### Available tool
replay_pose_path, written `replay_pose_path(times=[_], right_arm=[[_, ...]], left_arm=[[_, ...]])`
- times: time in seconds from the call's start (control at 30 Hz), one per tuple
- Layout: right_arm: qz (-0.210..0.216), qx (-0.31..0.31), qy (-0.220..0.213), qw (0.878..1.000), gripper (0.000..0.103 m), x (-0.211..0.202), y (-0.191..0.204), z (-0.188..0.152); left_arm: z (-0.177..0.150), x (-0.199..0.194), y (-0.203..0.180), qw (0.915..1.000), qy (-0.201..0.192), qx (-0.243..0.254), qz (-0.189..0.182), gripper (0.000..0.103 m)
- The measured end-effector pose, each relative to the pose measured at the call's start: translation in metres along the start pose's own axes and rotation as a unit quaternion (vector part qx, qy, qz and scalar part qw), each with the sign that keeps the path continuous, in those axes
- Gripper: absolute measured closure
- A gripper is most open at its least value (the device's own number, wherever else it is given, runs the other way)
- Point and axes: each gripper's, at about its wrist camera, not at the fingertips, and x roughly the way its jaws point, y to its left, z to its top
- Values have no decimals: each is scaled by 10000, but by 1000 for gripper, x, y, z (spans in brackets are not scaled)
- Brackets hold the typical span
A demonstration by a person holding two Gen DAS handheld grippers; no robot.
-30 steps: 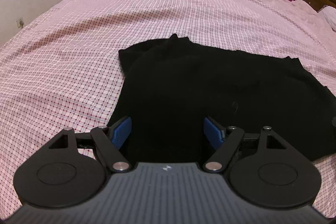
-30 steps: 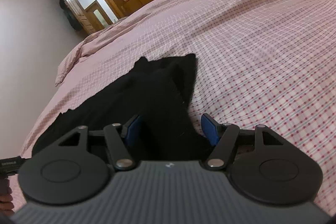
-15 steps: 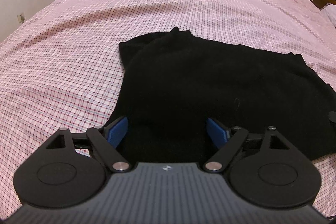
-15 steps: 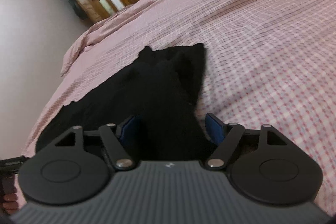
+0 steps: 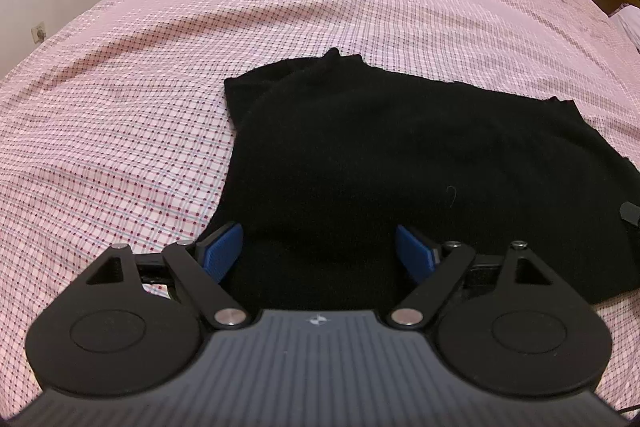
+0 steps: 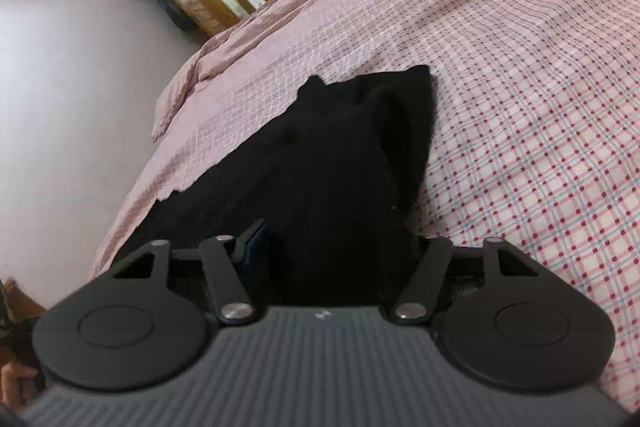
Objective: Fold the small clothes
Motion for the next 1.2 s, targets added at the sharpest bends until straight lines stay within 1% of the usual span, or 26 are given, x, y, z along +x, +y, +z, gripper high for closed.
replay_pose_path(times=[0.03,0.07,0.13,0.2,0.23,0.3,0.4,0.5,0.73,0.97,1.07,1.13,1.2], right_arm=[[-15,34,-30,10000,53,1,-3,0],[22,106,-63,9999,55,1,-6,0],[98,313,-87,9994,62,0,-13,1],[263,490,-104,9984,68,-5,-17,0],[378,574,-134,9975,69,-7,-20,-2],[444,638,-203,9968,70,-10,-24,-5],[407,699,-211,9965,71,-9,-25,-6],[457,731,-243,9960,71,-9,-27,-6],[670,1115,-516,9902,70,-20,-36,-11],[845,1325,-593,9858,67,-24,-41,-11],[834,1281,-596,9865,68,-26,-42,-11],[762,1223,-601,9877,69,-25,-40,-12],[732,1224,-617,9879,76,-24,-37,-12]], left_arm=[[0,0,0,10000,-2,-9,-7,16],[0,0,1,10000,-7,-20,-16,16],[-1,0,2,10000,-17,-28,-30,16],[-1,0,2,10000,-8,-11,-26,16],[0,0,1,10000,-3,-4,-23,16],[0,0,1,10000,9,-8,-20,15],[0,1,0,10000,9,-11,-6,15],[0,1,0,10000,5,-4,-5,15],[0,1,2,10000,6,-26,-39,15],[1,1,2,10000,12,-32,-42,15],[0,0,2,10000,11,-26,-37,15],[1,0,2,10000,10,-29,-38,15],[1,0,2,10000,6,-30,-47,15]])
